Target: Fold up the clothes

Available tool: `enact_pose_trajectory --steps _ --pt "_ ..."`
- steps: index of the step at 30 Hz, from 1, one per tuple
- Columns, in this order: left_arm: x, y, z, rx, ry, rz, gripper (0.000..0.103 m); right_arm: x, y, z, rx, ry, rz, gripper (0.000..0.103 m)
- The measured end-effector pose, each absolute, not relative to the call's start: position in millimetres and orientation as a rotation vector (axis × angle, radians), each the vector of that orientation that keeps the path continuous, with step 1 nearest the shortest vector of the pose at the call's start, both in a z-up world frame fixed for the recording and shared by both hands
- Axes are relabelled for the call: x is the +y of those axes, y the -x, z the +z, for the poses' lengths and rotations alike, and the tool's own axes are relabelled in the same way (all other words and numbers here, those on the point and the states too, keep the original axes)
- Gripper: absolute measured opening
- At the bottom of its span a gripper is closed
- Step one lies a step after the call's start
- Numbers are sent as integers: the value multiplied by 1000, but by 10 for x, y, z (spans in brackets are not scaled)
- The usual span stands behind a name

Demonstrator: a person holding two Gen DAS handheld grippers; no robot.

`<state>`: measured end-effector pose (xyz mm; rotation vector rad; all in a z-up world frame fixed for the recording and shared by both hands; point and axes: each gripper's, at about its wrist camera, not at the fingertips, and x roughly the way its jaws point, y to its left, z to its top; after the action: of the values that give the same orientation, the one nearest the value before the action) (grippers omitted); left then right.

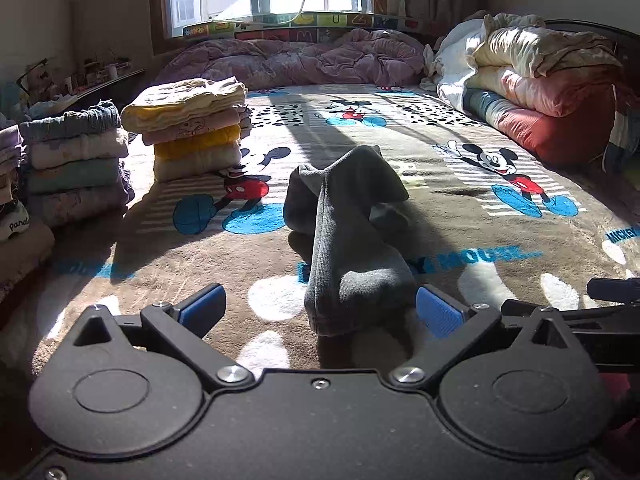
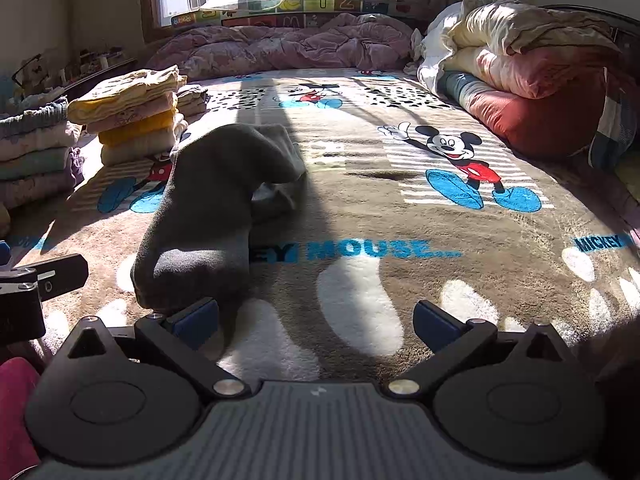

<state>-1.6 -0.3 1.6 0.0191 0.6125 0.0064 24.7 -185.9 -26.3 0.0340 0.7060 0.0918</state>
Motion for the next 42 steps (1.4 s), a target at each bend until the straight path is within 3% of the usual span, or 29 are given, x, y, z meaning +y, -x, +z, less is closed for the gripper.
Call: enact_pose_trajectory --steps 42 --pt "-10 -38 -34 636 -35 29 103 -1841 -230 -249 705 -28 112 102"
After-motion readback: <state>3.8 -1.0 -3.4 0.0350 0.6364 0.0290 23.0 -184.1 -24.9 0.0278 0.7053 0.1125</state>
